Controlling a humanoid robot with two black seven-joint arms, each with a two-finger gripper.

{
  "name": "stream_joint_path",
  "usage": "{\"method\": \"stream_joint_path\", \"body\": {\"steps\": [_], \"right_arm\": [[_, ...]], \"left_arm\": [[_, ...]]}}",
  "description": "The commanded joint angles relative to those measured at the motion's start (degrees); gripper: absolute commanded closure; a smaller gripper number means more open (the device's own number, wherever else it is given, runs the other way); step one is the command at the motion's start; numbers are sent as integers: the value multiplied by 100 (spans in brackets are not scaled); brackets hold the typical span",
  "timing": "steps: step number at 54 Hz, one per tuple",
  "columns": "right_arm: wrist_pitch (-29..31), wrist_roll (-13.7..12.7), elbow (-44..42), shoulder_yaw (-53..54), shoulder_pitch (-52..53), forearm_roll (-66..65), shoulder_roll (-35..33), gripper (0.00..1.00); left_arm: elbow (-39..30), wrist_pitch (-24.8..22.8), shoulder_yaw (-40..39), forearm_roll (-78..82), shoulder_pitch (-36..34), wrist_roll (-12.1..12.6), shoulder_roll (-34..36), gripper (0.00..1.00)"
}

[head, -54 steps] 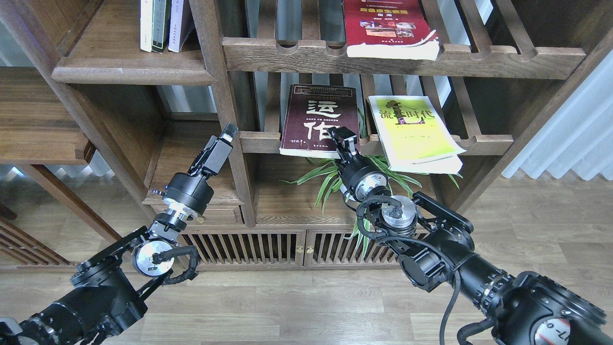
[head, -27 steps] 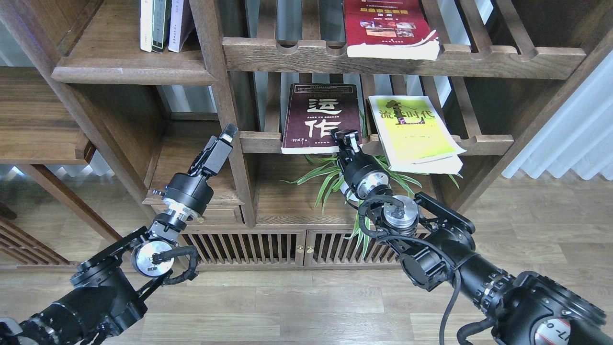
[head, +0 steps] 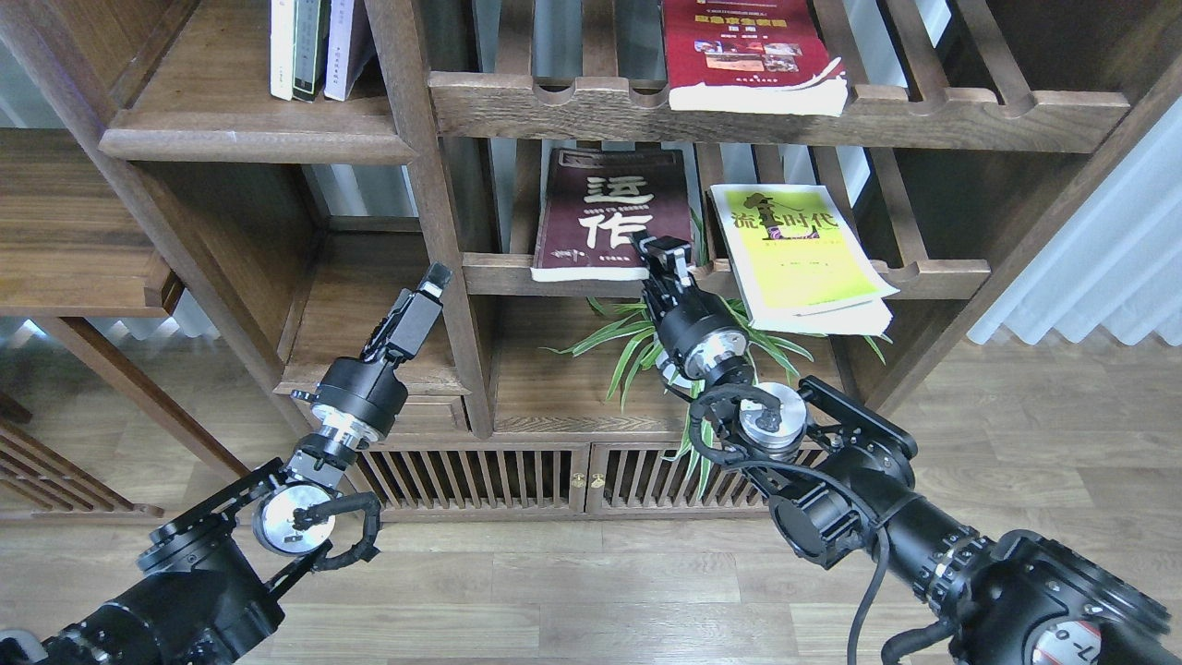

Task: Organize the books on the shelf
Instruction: 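Tilt the dark red book outward off the shelf with the right gripper, then pull the dark red book down toward the left gripper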

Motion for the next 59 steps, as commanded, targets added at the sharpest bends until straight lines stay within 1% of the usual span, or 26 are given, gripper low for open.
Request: {"method": "stream_joint_path", "body": {"steps": [1,6,10,18,23,25,27,28,29,39,43,46,47,48,53,59], "right_arm": [[37,2,414,1,-189,-5,-133,96],[159,2,686,-16,-347,-14,-449,96],[309,-7,740,-34,-418,-49,-634,96],[810,-33,810,-25,-620,-75,-968,96],[1170,-217,941,-25,-839,-75,-1179,96],[1319,-296,1021,-25,-927,-75,-1241,96],[1495,-367,1091,-25,-1015,-75,-1285,96],[1557,-376,1109,-25,-1042,-75,-1294,96],[1650,-402,1144,-34,-1103,-75,-1302,96],[1650,-420,1311,-104,-1393,-216,-1399,96],[1650,-429,1337,-104,-1534,-321,-1408,96],[1650,-455,1337,-104,-1631,-392,-1408,96],[1650,-507,1337,-104,-1770,-514,-1417,96],[1650,-508,1337,-104,-1798,-532,-1425,96],[1650,-508,1337,-104,-1877,-550,-1425,96],[1650,-516,1337,-113,-1965,-576,-1425,96]], "left_arm": [[-1,0,108,-281,-33,0,4,1],[-10,0,195,-325,-34,0,4,1],[-36,0,213,-325,-34,0,4,1],[-124,0,231,-457,-51,0,4,2],[-177,0,301,-773,-51,0,4,2],[-186,0,301,-888,-51,93,13,2],[-195,0,301,-1010,-51,286,30,2],[-195,0,301,-1046,-51,339,39,2],[-195,0,301,-1116,-51,461,48,2],[-221,0,301,-1468,-69,945,83,2],[-378,0,319,-1582,-86,1138,118,4],[-502,0,371,-1705,-95,1209,206,5],[-694,0,693,-2080,-191,1244,406,6],[-765,0,792,-2188,-235,1253,460,6],[-1125,0,1127,-2575,-332,1253,715,6],[-1425,0,1241,-2699,-368,1253,935,6]]}}
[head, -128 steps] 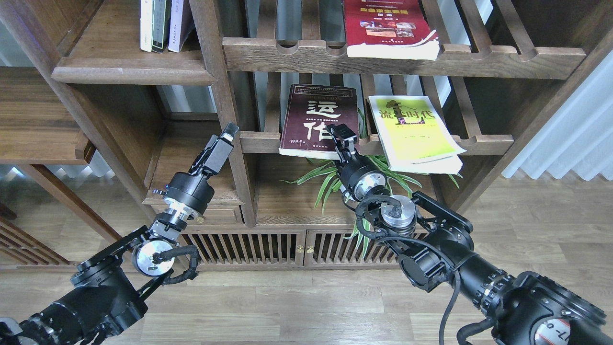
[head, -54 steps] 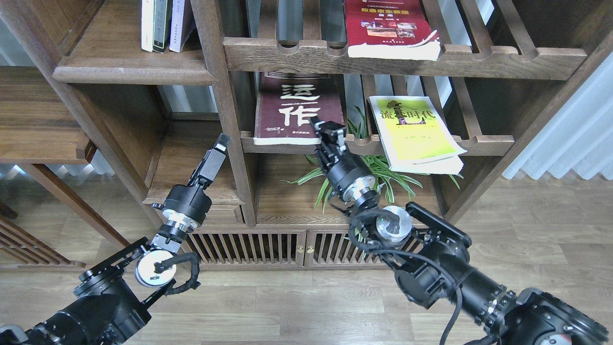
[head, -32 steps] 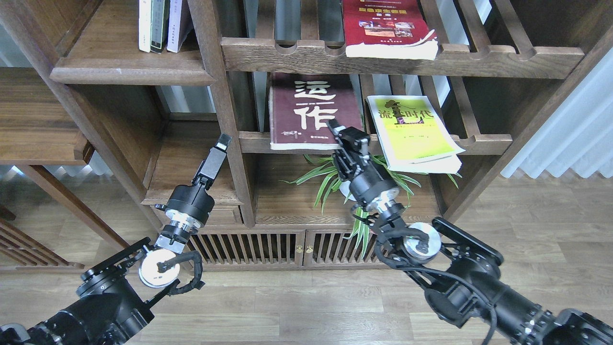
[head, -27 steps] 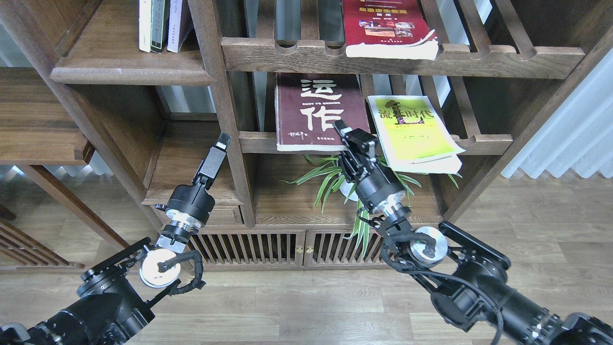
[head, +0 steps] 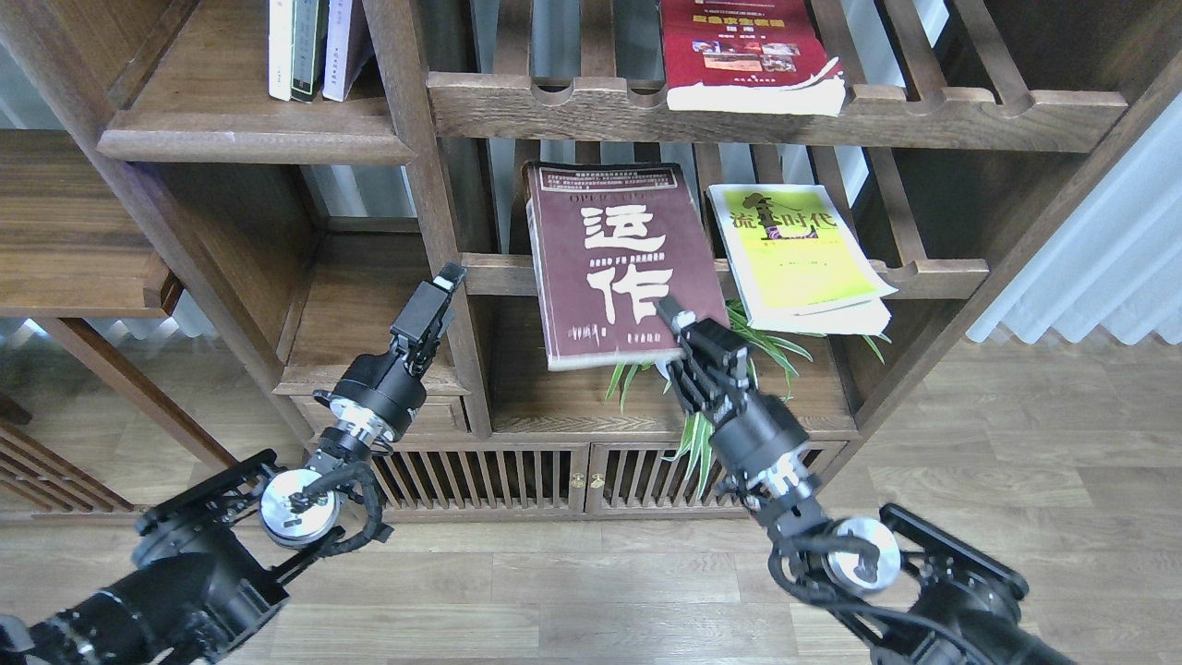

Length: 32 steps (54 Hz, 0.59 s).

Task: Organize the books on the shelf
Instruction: 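Pull the dark red book down toward the left gripper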

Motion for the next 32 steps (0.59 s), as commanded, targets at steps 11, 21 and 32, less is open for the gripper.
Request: {"method": "stream_joint_path", "body": {"steps": [11,21,32], "right_arm": [[-3,-46,-11,-15,-176,-67,23,95],[-3,-301,-19,-191,-176,-67,59,95],[-3,-319,-19,-393,-167,-84,120,95]], "left_arm": [[-821,0,193,-314,-47,-4,725,6],[-1304,0,588,-455,-91,-4,1278,6],[-1796,0,1045,-605,-187,-4,1656,6]]}}
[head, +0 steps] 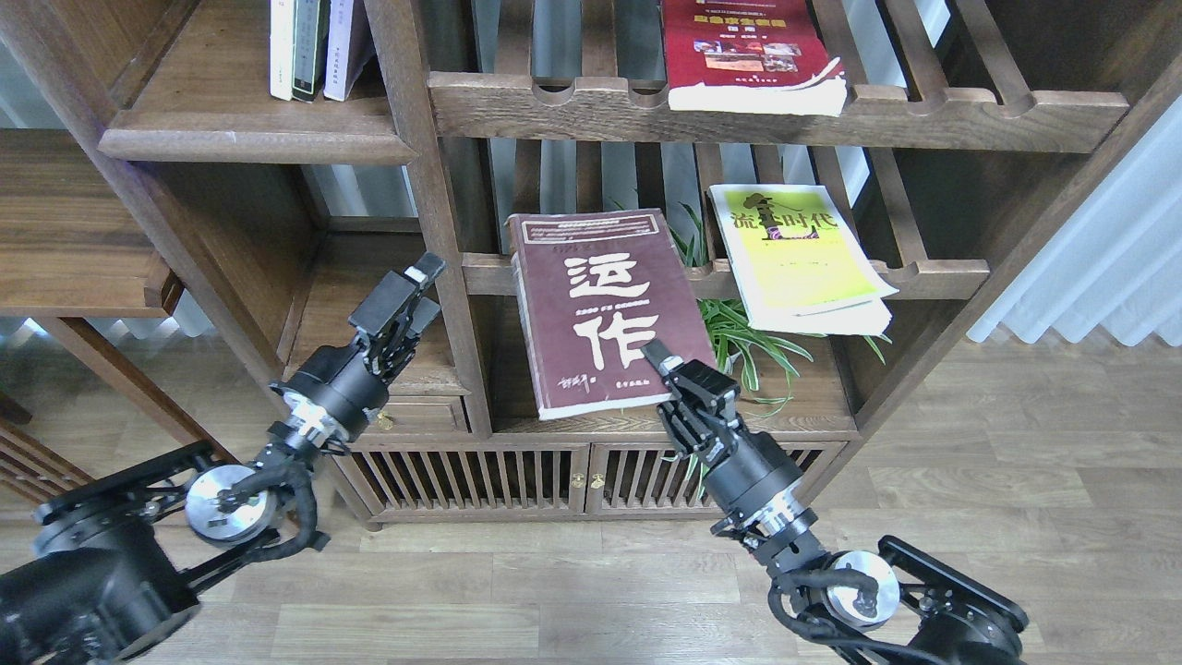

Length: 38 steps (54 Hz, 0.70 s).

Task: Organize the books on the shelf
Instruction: 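Pull the dark red book down toward the left gripper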

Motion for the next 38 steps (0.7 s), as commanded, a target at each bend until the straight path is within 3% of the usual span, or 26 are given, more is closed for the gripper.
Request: {"method": "stream_joint_path", "body": {"steps": [1,27,38], "right_arm": [[-1,-6,0,-144,11,-8,43,95],[-1,-23,-9,-258,64,-8,140,95],[-1,-182,0,-258,81,-8,324,95]], "left_arm": [[-265,0,202,-73,-46,0,147,6],[-748,0,861,-108,-152,0,665,6],[-748,0,896,-117,-169,0,656,7]]}}
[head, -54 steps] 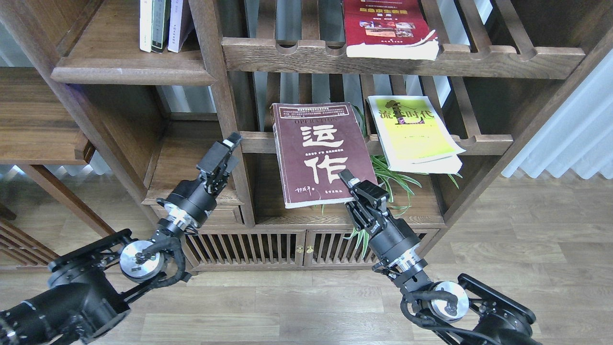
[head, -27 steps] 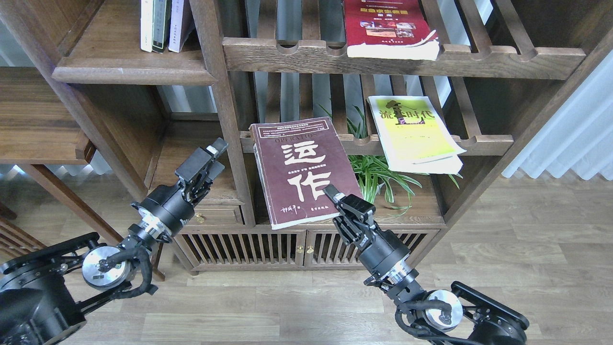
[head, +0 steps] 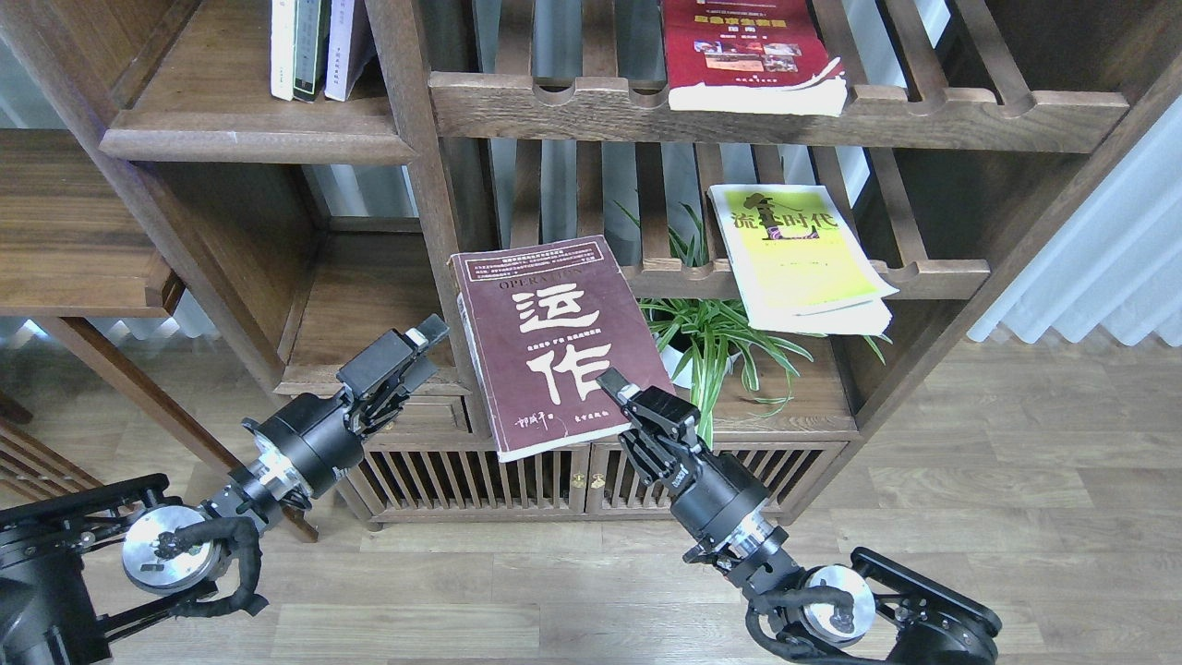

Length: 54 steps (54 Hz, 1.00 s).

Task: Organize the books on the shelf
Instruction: 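Pull the dark red book down toward the left gripper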

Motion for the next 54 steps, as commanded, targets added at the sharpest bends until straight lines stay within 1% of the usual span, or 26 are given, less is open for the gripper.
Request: {"method": "stream_joint_path", "body": {"steps": [1,12,29,37,54], "right_arm": [[1,-107,9,-1,8,-9,151,95],[1,-239,9,-10,-1,-70,204,94],[1,-265,-105,-291,8,-193,204,94],[1,-292,-149,-300,8,-246,204,94],[1,-292,-149,-291,-10,-228,336,94]], "left_arm": [[-2,0,31,-16,-9,0,-4,7],[-10,0,66,-24,8,0,-5,7],[-10,0,250,-33,-9,0,-31,9],[-10,0,347,-33,-18,9,-31,14],[-10,0,505,-24,-44,9,-31,15]]}}
